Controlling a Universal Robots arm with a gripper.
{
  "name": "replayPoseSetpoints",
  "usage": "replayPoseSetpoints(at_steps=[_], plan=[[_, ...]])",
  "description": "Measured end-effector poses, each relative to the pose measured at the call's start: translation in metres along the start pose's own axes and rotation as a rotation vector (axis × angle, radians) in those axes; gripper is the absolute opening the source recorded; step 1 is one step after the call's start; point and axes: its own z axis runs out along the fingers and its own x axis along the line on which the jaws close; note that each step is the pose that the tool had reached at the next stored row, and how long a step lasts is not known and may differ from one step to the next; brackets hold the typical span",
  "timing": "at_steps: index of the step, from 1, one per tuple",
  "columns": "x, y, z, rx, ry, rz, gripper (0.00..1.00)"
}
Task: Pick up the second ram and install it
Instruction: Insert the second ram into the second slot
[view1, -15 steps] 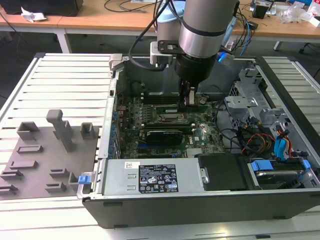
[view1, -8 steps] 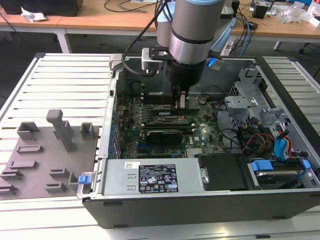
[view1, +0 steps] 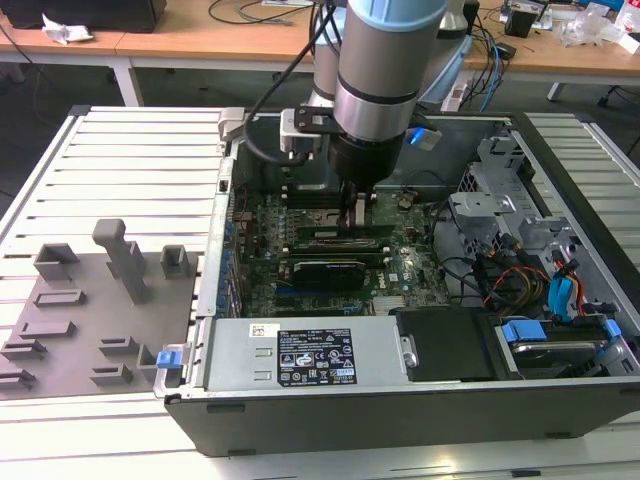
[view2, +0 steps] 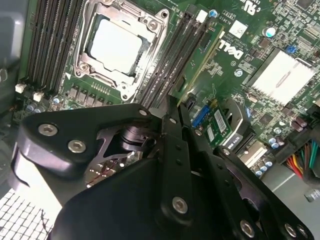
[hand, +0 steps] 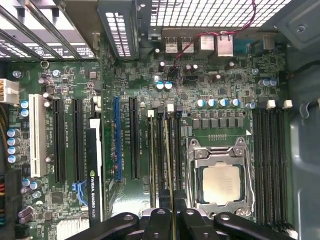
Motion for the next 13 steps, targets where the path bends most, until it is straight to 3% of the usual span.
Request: replayPoseSetpoints(at_steps=[4,8,13], plan=[[0.0007,0.0006,0.0091,0.0,0.0003,0.0,0.13],[0.0008,0.0019,0.0144,0.0004,0.0101,0.0,0.13],[-0.0019,0.0027,0.0193,0.002,0.0133,0.024,0.13]])
